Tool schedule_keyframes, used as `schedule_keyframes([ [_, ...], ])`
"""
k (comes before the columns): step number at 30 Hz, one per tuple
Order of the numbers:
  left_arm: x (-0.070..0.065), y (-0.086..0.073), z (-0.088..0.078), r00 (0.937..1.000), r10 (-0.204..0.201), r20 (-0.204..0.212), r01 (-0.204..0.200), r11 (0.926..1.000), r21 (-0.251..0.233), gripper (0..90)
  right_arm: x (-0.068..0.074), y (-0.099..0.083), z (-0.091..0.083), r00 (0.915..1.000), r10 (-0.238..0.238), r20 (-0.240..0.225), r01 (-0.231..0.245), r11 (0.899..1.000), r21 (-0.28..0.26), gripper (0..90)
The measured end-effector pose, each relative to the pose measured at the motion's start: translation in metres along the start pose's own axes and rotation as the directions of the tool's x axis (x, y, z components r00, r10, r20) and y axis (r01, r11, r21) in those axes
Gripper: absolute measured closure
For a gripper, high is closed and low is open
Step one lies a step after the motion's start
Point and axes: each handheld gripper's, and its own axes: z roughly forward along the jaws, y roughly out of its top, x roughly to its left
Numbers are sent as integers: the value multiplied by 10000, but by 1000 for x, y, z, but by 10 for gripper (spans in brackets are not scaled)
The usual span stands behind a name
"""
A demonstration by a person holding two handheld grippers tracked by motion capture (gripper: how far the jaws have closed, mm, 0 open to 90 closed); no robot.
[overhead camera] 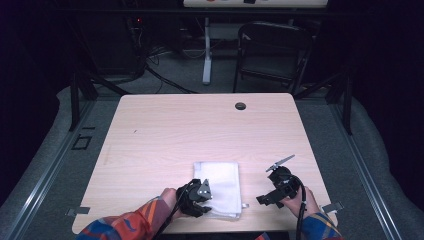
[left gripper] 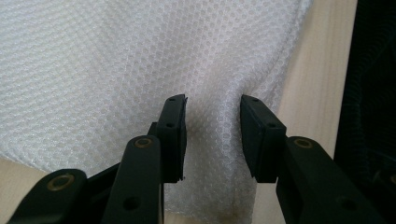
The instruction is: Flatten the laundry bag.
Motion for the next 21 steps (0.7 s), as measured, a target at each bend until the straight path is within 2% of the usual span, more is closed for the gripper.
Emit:
schedule_keyframes([
  [7,6,0,-2,9998,-216,4,216,9997,-120,732,0,0,0,10000,-10,6,10,10000,5,85],
  [10,8,1,-3,9994,-356,19,357,9991,-212,783,0,1,-1,9996,-249,130,246,9994,224,90],
  [12,11,1,-4,9989,-454,71,456,9985,-306,793,0,0,-1,9998,-169,116,168,9998,89,91],
  [13,13,1,-7,9976,-662,194,670,9967,-461,814,2,1,0,9999,-107,38,107,9999,7,96],
  [15,15,1,-8,9969,-767,193,777,9954,-555,820,1,1,-1,9998,-197,-30,197,9998,22,98],
  [18,19,1,-12,9932,-1128,270,1147,9898,-848,828,2,2,-1,9991,-393,141,392,9992,87,112],
  [20,20,0,-13,9922,-1215,287,1236,9882,-903,828,3,2,-1,9993,-365,83,365,9993,43,114],
  [21,22,0,-15,9899,-1375,343,1404,9845,-1054,827,5,2,0,9996,-278,-8,278,9996,-73,123],
])
